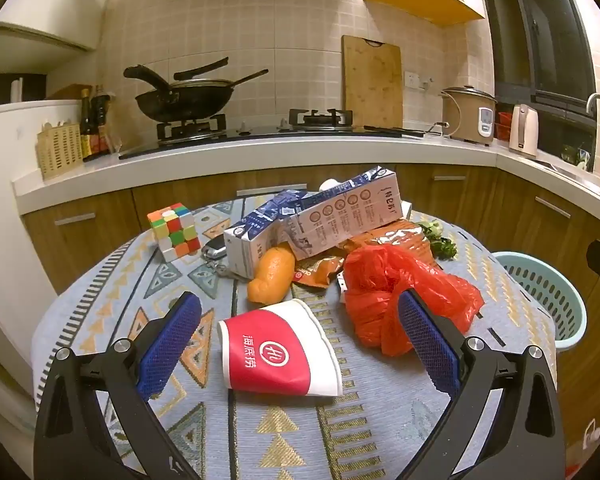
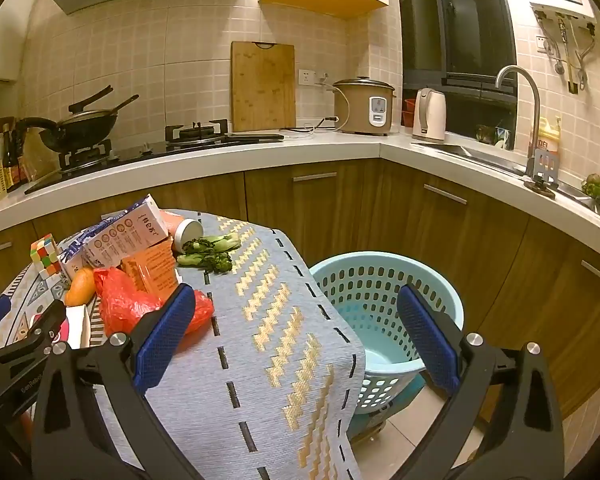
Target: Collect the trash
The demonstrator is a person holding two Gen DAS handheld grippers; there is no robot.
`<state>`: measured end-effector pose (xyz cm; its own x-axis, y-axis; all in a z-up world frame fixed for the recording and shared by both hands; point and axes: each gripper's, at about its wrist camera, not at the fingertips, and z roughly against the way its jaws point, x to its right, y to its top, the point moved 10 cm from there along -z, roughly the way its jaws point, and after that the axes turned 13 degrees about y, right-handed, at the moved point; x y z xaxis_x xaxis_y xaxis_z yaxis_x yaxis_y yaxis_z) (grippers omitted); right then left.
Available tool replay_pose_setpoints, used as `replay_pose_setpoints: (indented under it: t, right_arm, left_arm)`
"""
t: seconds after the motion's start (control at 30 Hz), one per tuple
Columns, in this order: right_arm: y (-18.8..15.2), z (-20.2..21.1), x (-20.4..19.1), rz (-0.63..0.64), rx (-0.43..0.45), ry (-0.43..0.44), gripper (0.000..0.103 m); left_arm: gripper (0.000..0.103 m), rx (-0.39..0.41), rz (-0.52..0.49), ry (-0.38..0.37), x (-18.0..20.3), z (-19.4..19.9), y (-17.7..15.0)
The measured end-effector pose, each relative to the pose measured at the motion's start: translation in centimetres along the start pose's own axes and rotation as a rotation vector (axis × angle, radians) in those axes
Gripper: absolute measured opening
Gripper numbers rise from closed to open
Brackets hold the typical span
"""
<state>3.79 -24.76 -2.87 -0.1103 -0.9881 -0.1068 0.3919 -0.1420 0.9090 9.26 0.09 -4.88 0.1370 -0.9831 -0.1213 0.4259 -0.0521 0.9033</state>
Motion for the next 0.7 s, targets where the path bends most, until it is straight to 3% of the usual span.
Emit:
replay_pose_setpoints:
  t: [0.7]
  right_arm:
    - [-0.30,-0.24,0.05,0.002,-0.001,0.000,0.095]
  left_arm:
    - [0.096,-0.003,0.001,-0.001,0.05,-0.05,0.04]
